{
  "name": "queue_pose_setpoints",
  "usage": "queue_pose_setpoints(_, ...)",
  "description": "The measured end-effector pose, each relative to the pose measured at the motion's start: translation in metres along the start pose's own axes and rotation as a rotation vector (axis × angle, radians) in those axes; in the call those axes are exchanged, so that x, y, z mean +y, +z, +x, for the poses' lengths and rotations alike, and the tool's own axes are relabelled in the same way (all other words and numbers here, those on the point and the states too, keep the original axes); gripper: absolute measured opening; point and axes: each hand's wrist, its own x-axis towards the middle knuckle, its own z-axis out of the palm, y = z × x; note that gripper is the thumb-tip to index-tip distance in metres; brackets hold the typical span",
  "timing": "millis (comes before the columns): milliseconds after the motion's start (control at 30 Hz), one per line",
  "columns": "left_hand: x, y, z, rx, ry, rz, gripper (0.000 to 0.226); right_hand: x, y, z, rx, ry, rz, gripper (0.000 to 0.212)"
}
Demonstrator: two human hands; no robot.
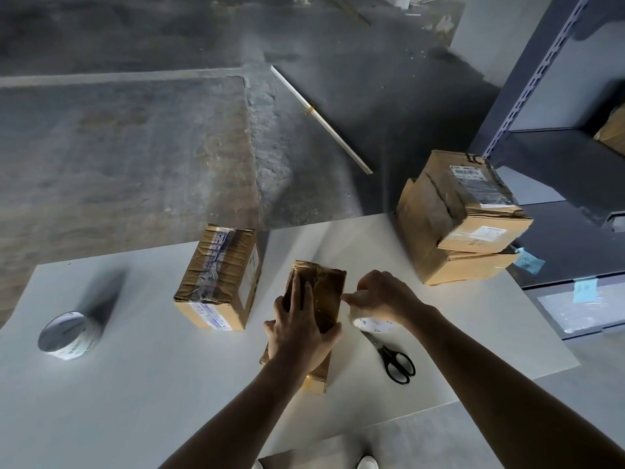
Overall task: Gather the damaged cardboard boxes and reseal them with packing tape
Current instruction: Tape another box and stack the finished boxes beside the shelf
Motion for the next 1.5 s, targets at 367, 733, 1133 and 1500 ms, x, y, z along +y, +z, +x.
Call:
queue_pose_setpoints(367, -0.01, 0.003, 0.005, -0.11, 0.089, 0.089, 0.087, 0.021, 0.027, 0.0, 0.0, -0.018, 0.144, 0.053)
queue_pose_setpoints(733, 0.019, -0.003, 0.015, -0.124, -0.016, 0.051, 0.093, 0.026, 0.046, -0.006, 0.026, -0.045, 0.396, 0.033)
queue_pose_setpoints(1133, 0.037, 0.004, 0.032, 0.036, -0.172, 0.087, 0.096, 0.05, 0.061, -0.013, 0.09, 0.022, 0.754, 0.033)
queue_pose_setpoints(1500, 0.037, 0.0, 0.038, -0.011, -0.174, 0.079, 0.104, 0.045, 0.086, -0.009, 0.155, 0.041, 0.352, 0.038)
